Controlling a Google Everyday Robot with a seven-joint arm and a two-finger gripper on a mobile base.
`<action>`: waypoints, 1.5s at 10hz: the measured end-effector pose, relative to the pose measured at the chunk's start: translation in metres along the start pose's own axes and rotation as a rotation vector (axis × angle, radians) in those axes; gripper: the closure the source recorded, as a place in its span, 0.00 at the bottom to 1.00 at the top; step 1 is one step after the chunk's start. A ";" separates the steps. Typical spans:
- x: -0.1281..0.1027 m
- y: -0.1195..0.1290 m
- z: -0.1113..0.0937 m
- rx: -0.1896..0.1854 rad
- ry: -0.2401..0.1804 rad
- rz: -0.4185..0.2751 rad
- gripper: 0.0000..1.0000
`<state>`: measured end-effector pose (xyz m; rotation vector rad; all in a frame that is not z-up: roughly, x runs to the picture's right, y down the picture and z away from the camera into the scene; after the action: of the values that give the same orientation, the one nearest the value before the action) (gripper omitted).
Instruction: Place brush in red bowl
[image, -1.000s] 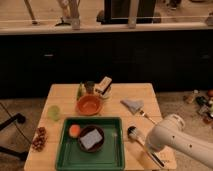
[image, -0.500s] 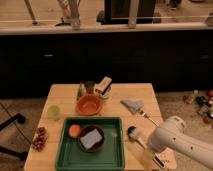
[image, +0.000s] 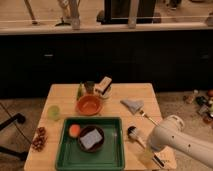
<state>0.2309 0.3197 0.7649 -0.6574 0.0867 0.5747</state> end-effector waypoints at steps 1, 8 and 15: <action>0.002 -0.001 0.003 -0.011 0.002 0.013 0.20; -0.004 0.006 0.015 -0.077 0.007 0.001 0.67; -0.001 0.012 0.011 -0.085 0.002 0.004 1.00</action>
<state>0.2229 0.3335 0.7670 -0.7406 0.0659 0.5843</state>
